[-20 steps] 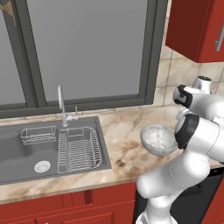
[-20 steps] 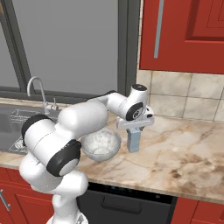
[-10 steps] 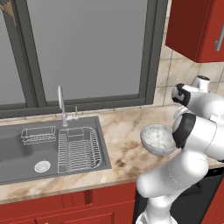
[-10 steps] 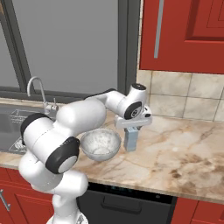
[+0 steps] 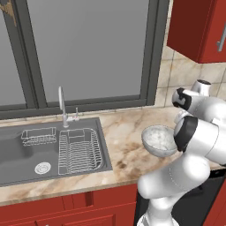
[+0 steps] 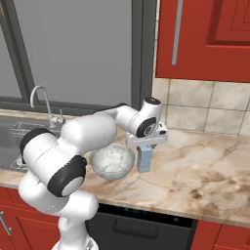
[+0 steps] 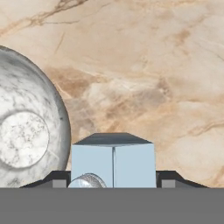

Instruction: Gather the eggs and milk located in the vicinity of the sink area and place them right next to the bowl.

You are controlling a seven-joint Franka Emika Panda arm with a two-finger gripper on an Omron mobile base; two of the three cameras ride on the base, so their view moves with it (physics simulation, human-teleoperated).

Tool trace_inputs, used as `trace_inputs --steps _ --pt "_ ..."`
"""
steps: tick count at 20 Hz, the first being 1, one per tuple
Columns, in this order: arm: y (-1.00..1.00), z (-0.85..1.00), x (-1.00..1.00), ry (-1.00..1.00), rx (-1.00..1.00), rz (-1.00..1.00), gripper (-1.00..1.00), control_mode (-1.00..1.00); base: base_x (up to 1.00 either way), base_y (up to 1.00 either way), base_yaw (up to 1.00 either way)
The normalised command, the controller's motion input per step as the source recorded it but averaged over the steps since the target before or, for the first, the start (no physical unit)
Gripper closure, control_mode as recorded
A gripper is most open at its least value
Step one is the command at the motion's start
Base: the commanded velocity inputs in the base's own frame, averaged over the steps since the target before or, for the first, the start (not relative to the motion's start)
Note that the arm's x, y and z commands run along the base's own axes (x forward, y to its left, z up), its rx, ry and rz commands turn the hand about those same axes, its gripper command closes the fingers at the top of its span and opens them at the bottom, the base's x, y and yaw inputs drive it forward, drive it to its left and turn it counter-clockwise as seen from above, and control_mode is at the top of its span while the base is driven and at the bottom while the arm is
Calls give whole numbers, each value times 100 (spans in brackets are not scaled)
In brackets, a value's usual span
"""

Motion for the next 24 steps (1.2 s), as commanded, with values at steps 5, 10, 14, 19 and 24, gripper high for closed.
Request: trace_inputs --steps 5,10,14,19,24 --pt "0 0 0 0 0 0 100 -100 0 0 0" --pt "0 0 0 0 0 0 100 -100 0 0 0" --pt "0 0 0 0 0 0 -100 -100 0 0 0" --pt "0 0 0 0 0 0 -100 -100 0 0 0" --pt "0 3 0 0 0 0 -100 -100 0 0 0"
